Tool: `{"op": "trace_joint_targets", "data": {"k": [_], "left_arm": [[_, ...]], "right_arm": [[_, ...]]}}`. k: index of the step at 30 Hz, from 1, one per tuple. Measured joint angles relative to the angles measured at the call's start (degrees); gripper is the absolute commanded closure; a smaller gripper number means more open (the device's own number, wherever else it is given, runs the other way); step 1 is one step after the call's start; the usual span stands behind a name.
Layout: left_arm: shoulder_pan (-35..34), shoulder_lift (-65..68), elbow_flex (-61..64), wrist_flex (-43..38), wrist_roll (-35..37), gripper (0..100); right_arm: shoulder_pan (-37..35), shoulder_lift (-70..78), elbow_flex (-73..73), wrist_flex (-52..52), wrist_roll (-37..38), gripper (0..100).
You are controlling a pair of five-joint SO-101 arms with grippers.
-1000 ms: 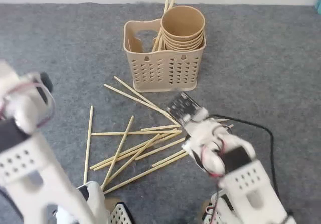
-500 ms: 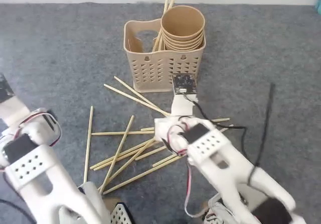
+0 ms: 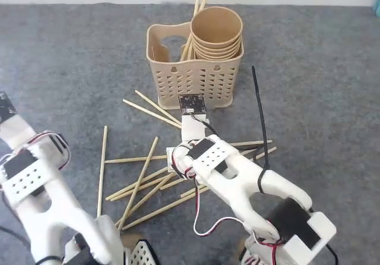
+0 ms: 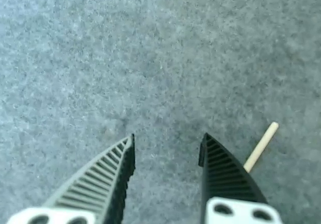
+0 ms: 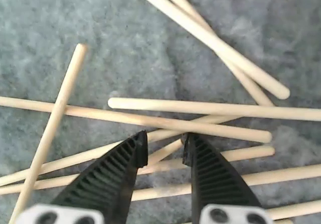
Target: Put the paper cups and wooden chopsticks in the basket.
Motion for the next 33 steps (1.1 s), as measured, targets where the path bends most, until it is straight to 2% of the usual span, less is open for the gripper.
{"op": "trace_joint_targets", "data": {"k": [2, 5, 13, 17, 20, 25, 33], "left_arm": [[0.0, 0.5, 0.3, -0.9, 0.0, 80], [0.0, 0.5, 0.3, -1.1, 0.0, 80], [0.2, 0.5, 3.4, -2.5, 0.0, 80], [2.4, 0.6, 5.7, -4.2, 0.2, 80], [4.1, 0.6, 6.0, -4.6, 0.1, 80], [4.7, 0.6, 6.0, -4.6, 0.3, 80], [4.7, 0.6, 6.0, -4.6, 0.1, 80]], "right_arm": [[0.0, 0.0, 0.0, 0.0, 0.0, 88.1], [0.0, 0.0, 0.0, 0.0, 0.0, 99.4], [0.3, 0.0, -0.2, 1.1, -0.2, 99.1], [0.3, -2.5, -0.2, 3.9, -0.2, 99.1], [0.6, -8.2, -0.2, 6.2, -0.1, 99.1], [4.8, -22.7, -0.2, 9.1, 4.6, 99.2], [11.3, -45.6, -11.1, 13.5, 16.5, 99.2]]}}
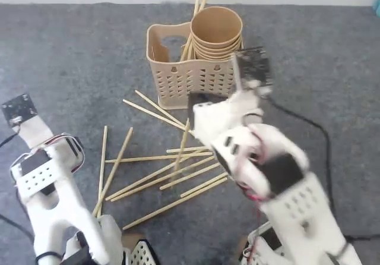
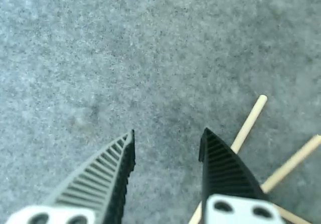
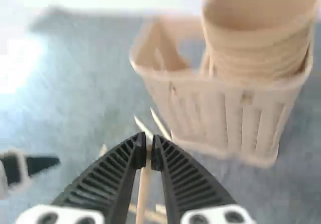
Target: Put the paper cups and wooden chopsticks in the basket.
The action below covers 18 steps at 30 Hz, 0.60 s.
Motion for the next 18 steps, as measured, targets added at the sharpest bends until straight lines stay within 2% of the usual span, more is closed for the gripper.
{"op": "trace_joint_targets", "data": {"k": [3, 6, 18], "left_arm": [[0.0, 0.0, 0.1, 0.0, -0.2, 80], [0.1, 0.0, 1.6, -1.7, -0.2, 80], [0.1, 0.0, 2.5, -2.8, -0.2, 80]], "right_arm": [[0.9, -2.3, -6.3, -0.1, 4.1, 99.2], [1.8, -2.3, -11.3, -4.7, 7.9, 99.2], [4.1, 10.8, -20.0, -37.3, 19.2, 99.2]]}}
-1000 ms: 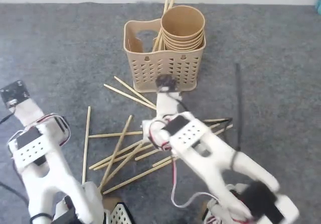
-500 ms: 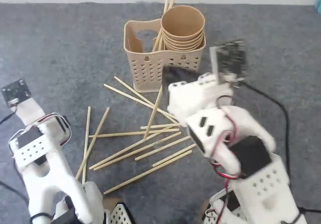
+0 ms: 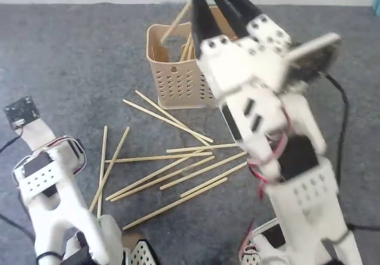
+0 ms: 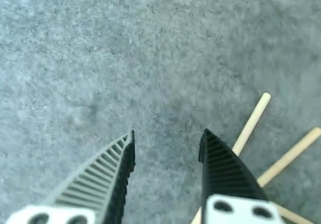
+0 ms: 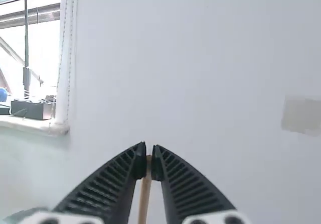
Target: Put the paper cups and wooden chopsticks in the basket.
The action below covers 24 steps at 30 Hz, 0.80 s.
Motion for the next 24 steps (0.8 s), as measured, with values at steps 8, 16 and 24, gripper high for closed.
{"op": "trace_joint_targets", "data": {"k": [8, 16, 24], "left_arm": [[2.1, 0.0, 0.0, 0.0, -0.4, 80], [2.4, 0.0, 0.0, 0.0, -0.4, 80], [3.9, 0.0, 0.0, 0.0, -2.4, 80]], "right_arm": [[2.1, 14.3, 0.0, -7.5, 4.3, 96.1], [4.4, 19.8, 0.0, 0.5, 4.3, 86.4], [4.4, 17.9, -1.8, 6.9, 4.3, 86.8]]}}
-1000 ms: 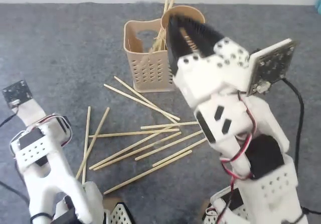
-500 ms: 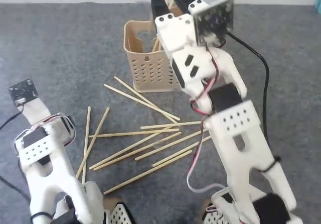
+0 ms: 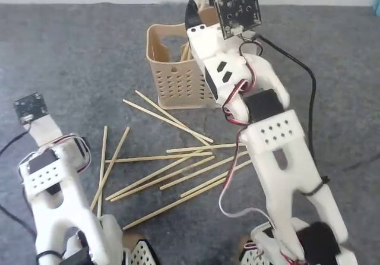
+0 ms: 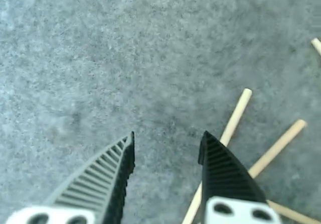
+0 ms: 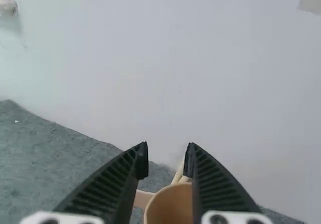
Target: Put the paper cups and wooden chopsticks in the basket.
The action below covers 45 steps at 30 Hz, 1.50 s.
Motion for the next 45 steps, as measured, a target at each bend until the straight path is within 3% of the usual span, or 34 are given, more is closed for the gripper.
{"op": "trace_joint_targets", "data": {"k": [11, 16, 20, 24, 34, 39, 45], "left_arm": [[9.5, 0.0, -0.5, 6.1, -3.7, 80], [16.6, 0.0, -0.4, 9.1, -5.1, 80], [15.7, 0.0, -0.4, 7.7, -5.1, 80], [10.4, 0.0, -0.4, 5.0, -4.8, 80], [9.5, 2.4, 0.9, 0.0, -4.2, 80], [9.4, 13.6, -5.0, 0.6, -4.2, 80], [9.4, 32.9, -21.1, 7.6, -3.6, 80]], "right_arm": [[4.8, -23.9, -6.2, 36.5, -9.9, 86.8], [12.0, -30.9, -6.2, 52.2, -14.3, 86.8], [17.7, -35.3, -2.9, 59.6, -14.9, 86.8], [21.5, -38.3, 6.8, 60.5, -14.9, 86.8], [22.9, -57.0, 31.3, 52.6, -14.9, 86.9], [22.9, -63.6, 37.5, 52.0, -14.9, 86.9], [23.0, -64.1, 43.1, 50.6, -14.9, 86.9]]}}
